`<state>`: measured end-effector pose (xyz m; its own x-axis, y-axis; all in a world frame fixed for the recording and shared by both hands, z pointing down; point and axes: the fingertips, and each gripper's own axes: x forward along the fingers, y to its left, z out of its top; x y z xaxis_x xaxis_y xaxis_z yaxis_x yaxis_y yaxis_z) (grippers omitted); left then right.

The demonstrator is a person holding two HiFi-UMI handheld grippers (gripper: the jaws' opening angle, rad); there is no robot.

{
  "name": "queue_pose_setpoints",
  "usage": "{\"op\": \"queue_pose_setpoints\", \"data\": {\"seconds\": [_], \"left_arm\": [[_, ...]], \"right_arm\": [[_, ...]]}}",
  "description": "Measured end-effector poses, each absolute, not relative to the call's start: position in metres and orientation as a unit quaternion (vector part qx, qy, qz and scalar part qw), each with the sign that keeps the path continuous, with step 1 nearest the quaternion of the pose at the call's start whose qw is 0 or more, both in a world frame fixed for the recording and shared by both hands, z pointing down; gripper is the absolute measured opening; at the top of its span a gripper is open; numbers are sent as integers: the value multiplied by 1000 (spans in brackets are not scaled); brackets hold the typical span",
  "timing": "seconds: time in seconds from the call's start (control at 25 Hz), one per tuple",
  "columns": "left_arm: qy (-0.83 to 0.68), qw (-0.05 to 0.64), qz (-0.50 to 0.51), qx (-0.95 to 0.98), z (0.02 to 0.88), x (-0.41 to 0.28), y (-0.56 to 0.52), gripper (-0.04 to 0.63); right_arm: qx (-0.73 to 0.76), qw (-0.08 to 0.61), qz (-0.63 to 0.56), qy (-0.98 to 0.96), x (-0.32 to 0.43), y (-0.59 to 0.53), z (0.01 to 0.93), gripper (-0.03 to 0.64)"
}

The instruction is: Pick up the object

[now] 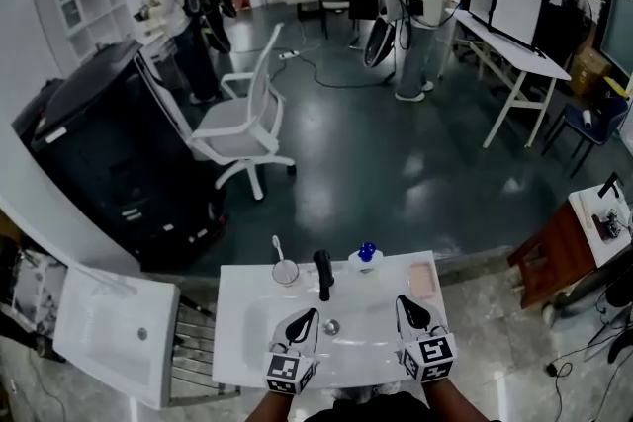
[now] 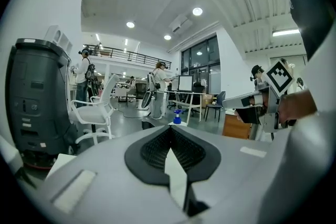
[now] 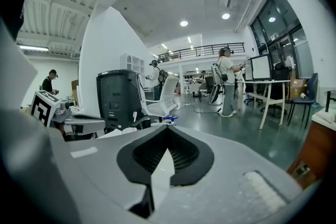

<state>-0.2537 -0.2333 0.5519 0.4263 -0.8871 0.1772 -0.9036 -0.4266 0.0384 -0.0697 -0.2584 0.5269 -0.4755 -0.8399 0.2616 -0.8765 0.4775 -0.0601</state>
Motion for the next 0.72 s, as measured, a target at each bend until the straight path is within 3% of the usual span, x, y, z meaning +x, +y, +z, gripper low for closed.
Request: {"op": "queue_pose_setpoints", "data": {"seconds": [0.72], "left_arm": [[-513,75,104,848,584,-204,-249,18]], "right_arm": [[545,151,94,-820,-9,-270,569,3]]}}
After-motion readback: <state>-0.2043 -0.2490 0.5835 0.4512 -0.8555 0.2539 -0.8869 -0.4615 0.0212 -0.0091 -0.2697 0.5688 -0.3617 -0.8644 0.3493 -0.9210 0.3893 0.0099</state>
